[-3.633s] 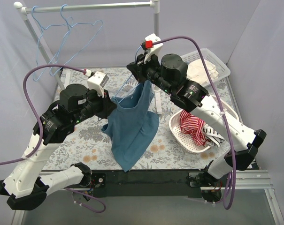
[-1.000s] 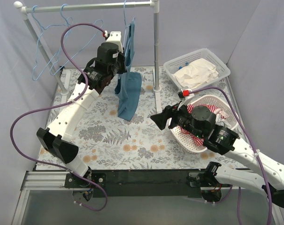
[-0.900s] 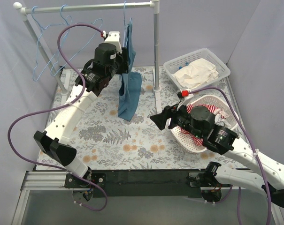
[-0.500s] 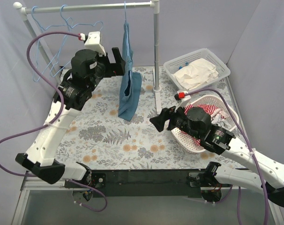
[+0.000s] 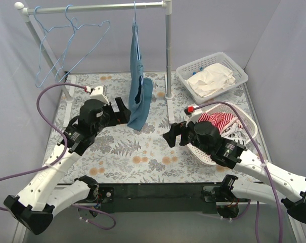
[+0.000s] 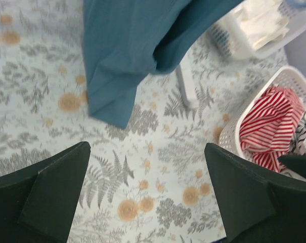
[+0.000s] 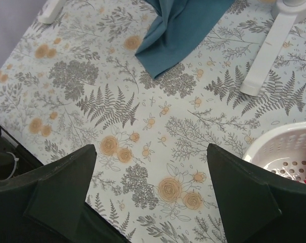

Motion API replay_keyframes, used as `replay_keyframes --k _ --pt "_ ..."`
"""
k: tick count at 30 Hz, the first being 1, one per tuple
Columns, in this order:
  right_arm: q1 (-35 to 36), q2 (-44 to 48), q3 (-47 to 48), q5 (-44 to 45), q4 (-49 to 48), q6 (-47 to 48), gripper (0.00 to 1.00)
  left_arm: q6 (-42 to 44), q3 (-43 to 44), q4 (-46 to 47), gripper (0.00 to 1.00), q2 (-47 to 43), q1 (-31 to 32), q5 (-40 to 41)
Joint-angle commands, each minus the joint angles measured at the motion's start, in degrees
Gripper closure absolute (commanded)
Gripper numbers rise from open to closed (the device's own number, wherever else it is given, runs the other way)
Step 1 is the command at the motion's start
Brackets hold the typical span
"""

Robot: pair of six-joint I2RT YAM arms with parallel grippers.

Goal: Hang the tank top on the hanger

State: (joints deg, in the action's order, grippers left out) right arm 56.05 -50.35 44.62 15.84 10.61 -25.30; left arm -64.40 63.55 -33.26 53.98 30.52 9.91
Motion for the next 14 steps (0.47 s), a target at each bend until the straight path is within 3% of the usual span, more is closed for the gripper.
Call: replay_keyframes --k 1,6,14 --pt "0.2 0.6 -2.6 3.2 -2.4 -1.2 0.01 -7.4 -8.9 1.3 0.02 -5.5 0.0 -0.6" --pt "0.1 2.4 -5.2 4.3 -2.8 -2.4 0.01 -10.6 -16.7 2.2 0.02 -10.8 0.0 0.2" --pt "0.2 6.0 -9.1 7.7 -2.4 -4.4 0.01 -12.4 -17.9 2.0 0.02 -8.9 0.0 1.3"
